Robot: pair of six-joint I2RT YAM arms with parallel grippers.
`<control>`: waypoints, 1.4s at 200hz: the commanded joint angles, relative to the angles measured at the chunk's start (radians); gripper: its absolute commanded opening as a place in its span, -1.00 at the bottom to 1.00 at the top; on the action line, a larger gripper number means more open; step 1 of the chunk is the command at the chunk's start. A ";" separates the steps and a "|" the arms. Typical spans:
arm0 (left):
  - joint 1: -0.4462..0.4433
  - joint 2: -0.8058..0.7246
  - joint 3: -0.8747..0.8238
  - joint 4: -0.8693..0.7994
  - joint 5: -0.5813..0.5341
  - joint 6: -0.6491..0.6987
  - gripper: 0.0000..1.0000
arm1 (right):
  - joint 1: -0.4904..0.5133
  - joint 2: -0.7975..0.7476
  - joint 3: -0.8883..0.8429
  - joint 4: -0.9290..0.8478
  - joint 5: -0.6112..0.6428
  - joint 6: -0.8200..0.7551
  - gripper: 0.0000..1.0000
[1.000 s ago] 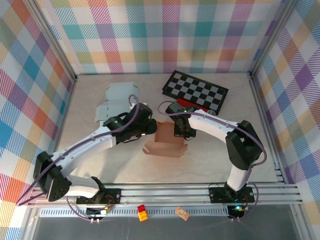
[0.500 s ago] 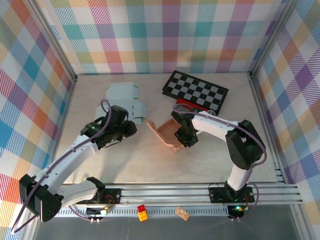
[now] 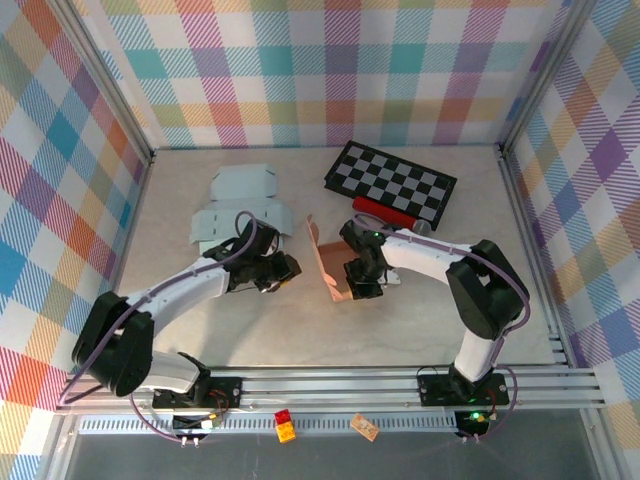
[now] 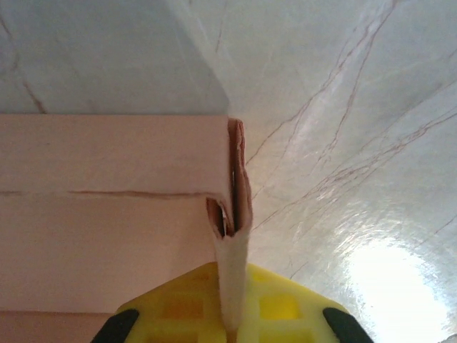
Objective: Fold the paper box
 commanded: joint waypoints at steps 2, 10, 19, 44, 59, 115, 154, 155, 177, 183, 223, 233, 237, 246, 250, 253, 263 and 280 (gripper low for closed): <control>0.011 0.050 0.036 0.116 0.057 -0.043 -0.34 | 0.007 0.003 -0.003 0.009 -0.052 0.042 -0.58; 0.011 0.063 0.042 0.126 0.058 -0.049 -0.34 | 0.008 -0.002 -0.006 0.008 -0.057 0.041 -0.46; 0.011 0.075 0.049 0.132 0.057 -0.051 -0.35 | 0.008 -0.012 -0.011 0.006 -0.063 0.039 -0.27; 0.011 0.088 0.081 0.133 0.046 -0.048 -0.34 | 0.004 -0.054 -0.007 -0.026 -0.058 -0.004 0.12; 0.012 0.100 0.103 0.120 0.041 -0.041 -0.34 | -0.003 -0.093 0.031 -0.110 -0.014 -0.082 0.31; 0.010 0.114 0.129 0.120 0.038 -0.034 -0.34 | -0.020 -0.216 0.199 -0.183 0.152 -0.684 0.45; 0.010 0.116 0.135 0.112 0.041 -0.031 -0.33 | -0.004 -0.199 0.288 -0.067 -0.092 -1.211 0.33; 0.010 0.116 0.135 0.112 0.041 -0.031 -0.33 | -0.004 -0.197 0.292 -0.067 -0.097 -1.218 0.33; 0.008 0.117 0.133 0.113 0.037 -0.033 -0.33 | 0.001 -0.129 0.382 -0.120 -0.191 -1.329 0.30; 0.008 0.116 0.134 0.112 0.036 -0.033 -0.33 | 0.005 -0.102 0.413 -0.155 -0.193 -1.351 0.29; 0.004 0.121 0.141 0.109 0.031 -0.030 -0.33 | 0.017 0.001 0.525 -0.247 -0.169 -1.416 0.24; 0.003 0.121 0.140 0.109 0.028 -0.029 -0.33 | 0.016 0.020 0.539 -0.250 -0.168 -1.414 0.18; 0.002 0.120 0.140 0.108 0.027 -0.031 -0.33 | 0.017 0.026 0.543 -0.252 -0.165 -1.413 0.15; 0.002 0.119 0.139 0.108 0.026 -0.031 -0.33 | 0.017 0.037 0.551 -0.250 -0.160 -1.403 0.08; 0.002 0.119 0.139 0.109 0.026 -0.032 -0.33 | 0.018 0.041 0.554 -0.249 -0.158 -1.400 0.04; 0.001 0.119 0.140 0.109 0.025 -0.032 -0.33 | 0.018 0.043 0.556 -0.249 -0.156 -1.396 0.00; -0.001 0.117 0.139 0.108 0.022 -0.031 -0.33 | 0.018 0.052 0.565 -0.252 -0.148 -1.389 -0.07; -0.003 0.116 0.139 0.103 0.022 -0.031 -0.33 | 0.020 0.070 0.578 -0.258 -0.137 -1.373 -0.23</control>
